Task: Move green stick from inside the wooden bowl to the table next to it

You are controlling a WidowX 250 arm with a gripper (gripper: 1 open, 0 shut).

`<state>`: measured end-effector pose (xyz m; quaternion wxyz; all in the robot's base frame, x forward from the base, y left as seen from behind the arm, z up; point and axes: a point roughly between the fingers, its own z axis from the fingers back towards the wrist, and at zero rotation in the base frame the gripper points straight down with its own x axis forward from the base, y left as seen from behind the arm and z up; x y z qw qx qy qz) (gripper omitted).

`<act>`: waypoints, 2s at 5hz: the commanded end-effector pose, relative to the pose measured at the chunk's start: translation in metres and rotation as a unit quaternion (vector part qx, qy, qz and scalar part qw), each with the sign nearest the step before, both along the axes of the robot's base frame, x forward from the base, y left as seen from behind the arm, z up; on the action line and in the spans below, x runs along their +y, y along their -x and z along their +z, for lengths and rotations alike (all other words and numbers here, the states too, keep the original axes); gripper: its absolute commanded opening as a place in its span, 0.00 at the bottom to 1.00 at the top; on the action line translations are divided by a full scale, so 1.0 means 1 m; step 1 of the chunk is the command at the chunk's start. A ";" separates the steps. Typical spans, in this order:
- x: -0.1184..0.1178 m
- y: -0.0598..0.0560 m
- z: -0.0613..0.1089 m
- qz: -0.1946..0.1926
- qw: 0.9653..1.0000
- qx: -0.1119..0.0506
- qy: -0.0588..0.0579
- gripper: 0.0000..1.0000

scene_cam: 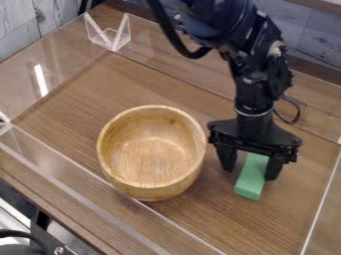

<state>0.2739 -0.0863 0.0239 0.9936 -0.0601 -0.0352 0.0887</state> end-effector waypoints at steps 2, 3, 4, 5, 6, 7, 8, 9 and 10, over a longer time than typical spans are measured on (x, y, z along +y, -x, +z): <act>0.003 -0.007 0.004 0.006 1.000 -0.014 0.004 1.00; 0.004 -0.008 0.004 0.007 1.000 -0.015 0.005 1.00; 0.005 -0.009 0.003 0.007 1.000 -0.016 0.005 1.00; 0.005 -0.010 0.003 0.007 1.000 -0.016 0.006 1.00; 0.005 -0.011 0.002 0.007 1.000 -0.017 0.007 1.00; 0.005 -0.011 0.002 0.007 1.000 -0.017 0.007 1.00; 0.006 -0.010 0.002 0.008 1.000 -0.017 0.005 0.00; 0.007 -0.007 0.002 0.006 1.000 -0.012 0.004 0.00; 0.008 -0.004 0.002 0.004 1.000 -0.007 0.002 0.00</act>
